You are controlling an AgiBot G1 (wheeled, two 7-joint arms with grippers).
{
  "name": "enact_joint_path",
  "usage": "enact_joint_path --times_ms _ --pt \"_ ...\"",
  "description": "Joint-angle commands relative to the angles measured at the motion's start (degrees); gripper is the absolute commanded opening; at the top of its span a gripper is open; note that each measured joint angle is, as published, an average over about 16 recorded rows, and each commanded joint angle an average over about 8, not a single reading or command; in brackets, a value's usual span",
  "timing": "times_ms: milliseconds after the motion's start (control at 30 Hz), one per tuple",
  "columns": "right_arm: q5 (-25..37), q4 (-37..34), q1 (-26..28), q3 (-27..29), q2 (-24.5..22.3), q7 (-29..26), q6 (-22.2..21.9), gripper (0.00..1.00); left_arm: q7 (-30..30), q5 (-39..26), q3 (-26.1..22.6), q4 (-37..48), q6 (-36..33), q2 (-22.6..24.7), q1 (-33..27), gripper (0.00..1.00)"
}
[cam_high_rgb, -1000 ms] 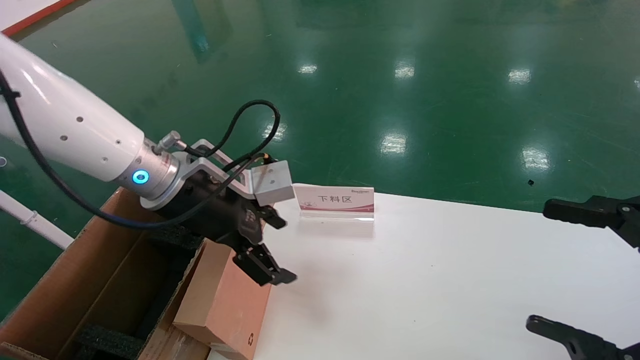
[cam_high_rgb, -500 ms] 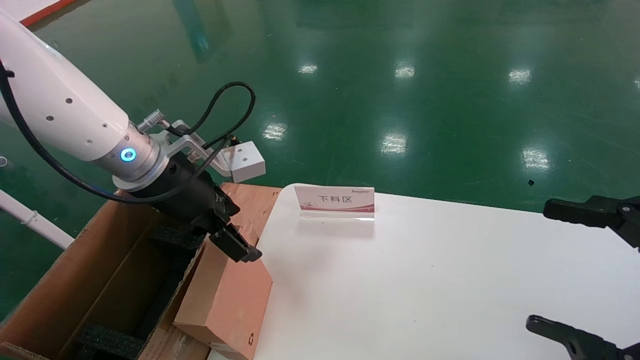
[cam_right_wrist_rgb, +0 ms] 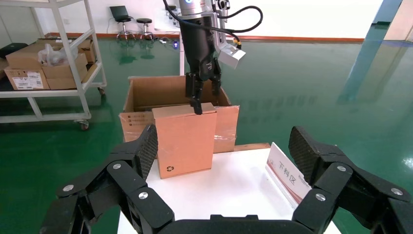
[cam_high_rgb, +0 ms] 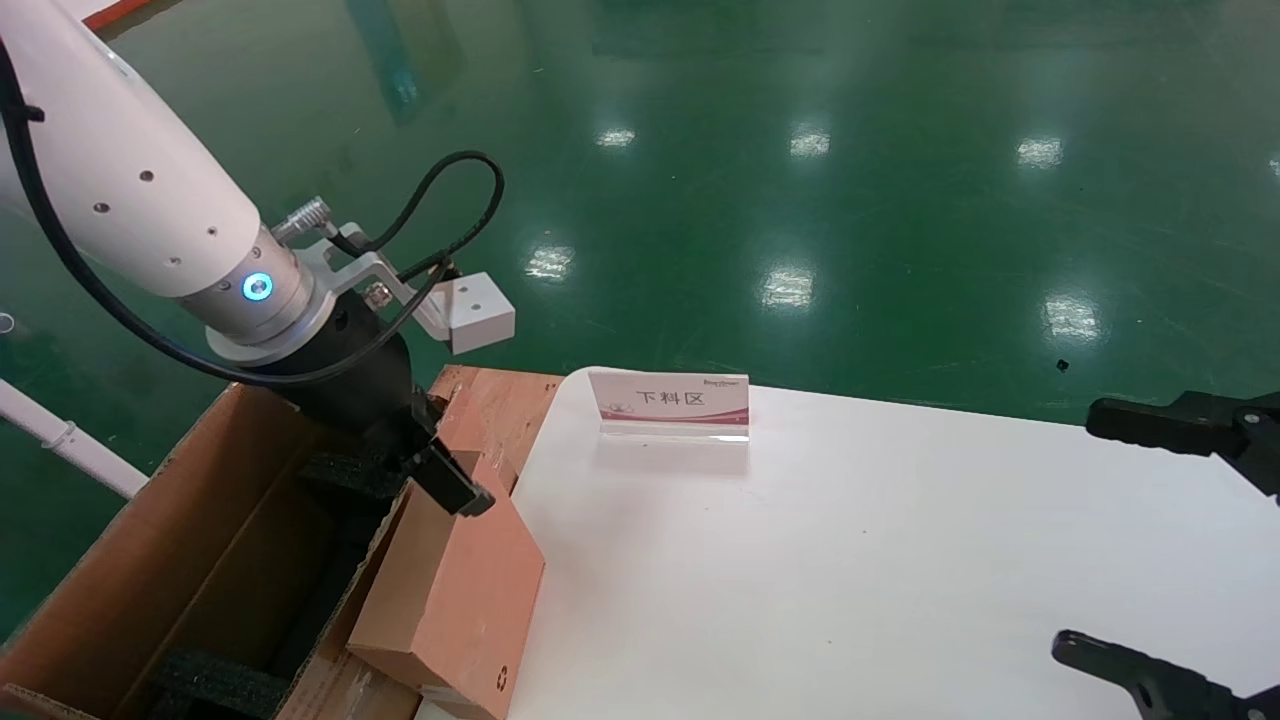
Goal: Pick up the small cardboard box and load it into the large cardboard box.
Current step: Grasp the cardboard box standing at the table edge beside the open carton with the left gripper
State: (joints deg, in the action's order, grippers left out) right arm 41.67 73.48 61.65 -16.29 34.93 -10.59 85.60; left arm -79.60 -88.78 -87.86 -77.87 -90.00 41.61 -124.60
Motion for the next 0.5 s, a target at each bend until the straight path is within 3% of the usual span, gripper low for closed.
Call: enact_joint_path --times_ms 33,500 --pt "-0.01 0.0 0.0 -0.01 0.0 0.0 0.0 1.0 -0.86 0.84 -1.91 -0.02 0.06 0.24 -1.15 1.0" --pt "-0.04 0.0 0.01 -0.06 -0.03 0.03 -0.03 1.0 -4.55 5.3 -11.3 -0.02 1.27 0.79 -4.26 1.0"
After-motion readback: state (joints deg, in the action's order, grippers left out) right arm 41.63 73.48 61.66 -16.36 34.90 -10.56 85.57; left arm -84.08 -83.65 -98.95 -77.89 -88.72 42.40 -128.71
